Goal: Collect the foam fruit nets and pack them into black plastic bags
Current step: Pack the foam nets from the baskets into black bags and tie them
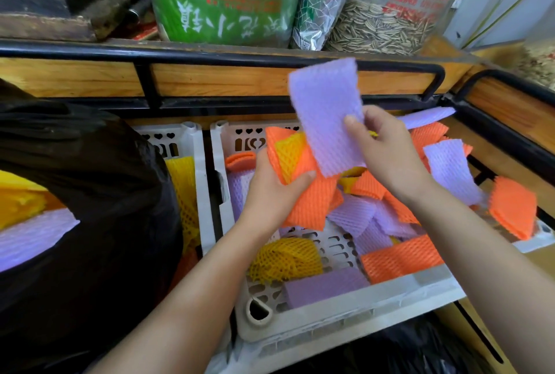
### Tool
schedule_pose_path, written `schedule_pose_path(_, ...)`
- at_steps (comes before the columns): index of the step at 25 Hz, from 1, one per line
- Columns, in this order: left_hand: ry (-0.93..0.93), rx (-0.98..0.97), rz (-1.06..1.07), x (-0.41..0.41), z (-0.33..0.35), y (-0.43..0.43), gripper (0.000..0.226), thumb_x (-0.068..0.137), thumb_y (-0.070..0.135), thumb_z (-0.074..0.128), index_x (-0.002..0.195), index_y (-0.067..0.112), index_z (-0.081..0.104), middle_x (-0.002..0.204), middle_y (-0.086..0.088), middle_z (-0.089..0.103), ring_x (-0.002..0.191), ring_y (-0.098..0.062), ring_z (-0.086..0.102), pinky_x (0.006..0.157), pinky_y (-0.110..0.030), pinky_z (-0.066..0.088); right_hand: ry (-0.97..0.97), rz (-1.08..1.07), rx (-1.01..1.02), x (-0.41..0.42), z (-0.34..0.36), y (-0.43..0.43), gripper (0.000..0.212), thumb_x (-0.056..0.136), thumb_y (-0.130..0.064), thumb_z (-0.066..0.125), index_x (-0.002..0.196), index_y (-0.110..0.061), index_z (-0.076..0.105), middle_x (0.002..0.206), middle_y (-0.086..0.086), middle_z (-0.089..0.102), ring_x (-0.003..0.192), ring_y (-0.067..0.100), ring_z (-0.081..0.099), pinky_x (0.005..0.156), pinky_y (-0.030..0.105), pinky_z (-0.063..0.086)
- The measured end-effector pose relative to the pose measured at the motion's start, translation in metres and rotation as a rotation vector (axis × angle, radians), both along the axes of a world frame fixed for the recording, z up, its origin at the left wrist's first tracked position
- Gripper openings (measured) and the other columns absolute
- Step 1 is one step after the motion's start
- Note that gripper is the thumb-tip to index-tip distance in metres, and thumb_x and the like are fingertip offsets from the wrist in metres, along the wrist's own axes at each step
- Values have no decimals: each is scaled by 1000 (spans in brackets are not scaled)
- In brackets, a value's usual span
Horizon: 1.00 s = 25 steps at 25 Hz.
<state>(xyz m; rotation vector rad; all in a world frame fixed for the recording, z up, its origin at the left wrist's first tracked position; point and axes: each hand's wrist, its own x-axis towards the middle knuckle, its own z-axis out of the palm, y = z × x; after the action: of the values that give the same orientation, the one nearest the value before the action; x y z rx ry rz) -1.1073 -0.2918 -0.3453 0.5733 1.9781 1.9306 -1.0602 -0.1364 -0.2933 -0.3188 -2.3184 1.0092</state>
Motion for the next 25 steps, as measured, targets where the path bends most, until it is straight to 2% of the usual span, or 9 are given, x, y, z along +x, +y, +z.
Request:
schedule_pose_path(3, -7, 38, 119, -4, 3, -3, 59, 86, 21, 67, 132, 13, 31, 111, 8, 49, 103, -9, 52, 81, -23, 43, 87, -63, -143, 2, 1, 2, 24, 91, -32, 53, 93, -9, 61, 81, 1, 58, 77, 13, 50, 67, 30, 39)
schedule_pose_path(5, -19, 68, 131, -4, 6, -2, 57, 88, 25, 63, 133, 12, 30, 115, 7, 50, 104, -7, 52, 81, -21, 45, -10, -16, -217, 3, -8, -5, 19, 90, -27, 60, 98, -10, 62, 80, 2, 61, 76, 14, 56, 68, 31, 44)
schedule_pose_path(9, -156, 203, 52, -3, 7, -1, 65, 79, 44, 61, 131, 17, 33, 117, 4, 57, 108, -11, 59, 97, -41, 48, -105, -47, -56, 1, -25, -17, 16, 86, -29, 65, 99, -24, 57, 73, -2, 58, 61, 11, 54, 59, 27, 42)
schedule_pose_path(12, -101, 165, 114, -6, 8, -2, 71, 78, 26, 74, 131, 14, 29, 109, 12, 54, 101, -5, 58, 92, -29, 49, -127, 18, 103, -1, -23, -24, 17, 88, -28, 62, 105, -28, 56, 73, -10, 53, 53, 1, 50, 53, 13, 37)
schedule_pose_path(15, -13, 125, 214, -15, 4, -4, 67, 80, 16, 73, 129, 13, 29, 103, 15, 51, 92, 1, 55, 78, -12, 46, -142, 104, 75, -6, -28, -22, 27, 95, -20, 52, 122, -20, 57, 99, -11, 61, 78, -2, 57, 67, 10, 42)
schedule_pose_path(17, 24, 114, 250, -21, 1, -7, 72, 79, 17, 74, 134, 12, 27, 109, 10, 52, 94, 1, 55, 74, -8, 44, -210, 36, 45, -11, -43, -6, 35, 95, -21, 52, 130, -14, 52, 118, -3, 59, 102, 10, 58, 80, 21, 44)
schedule_pose_path(19, 34, 112, 253, -22, 1, -9, 75, 79, 18, 74, 136, 13, 26, 107, 13, 50, 90, 6, 52, 69, -3, 44, -398, -22, 87, -15, -68, 13, 49, 92, -22, 59, 135, -6, 43, 132, 8, 52, 119, 19, 51, 92, 25, 39)
schedule_pose_path(22, 40, 113, 249, -24, -1, -8, 73, 78, 17, 75, 134, 12, 29, 104, 15, 50, 87, 10, 51, 66, -1, 43, -691, 2, 25, -24, -100, 30, 64, 86, -25, 67, 134, 1, 34, 133, 17, 47, 121, 30, 49, 97, 35, 42)
schedule_pose_path(25, 38, 121, 266, -27, -3, -5, 73, 76, 16, 77, 133, 12, 31, 106, 13, 52, 91, 8, 53, 69, -2, 45, -854, 8, 4, -40, -114, 33, 88, 80, -34, 72, 142, 1, 20, 135, 16, 41, 122, 29, 46, 101, 41, 41)
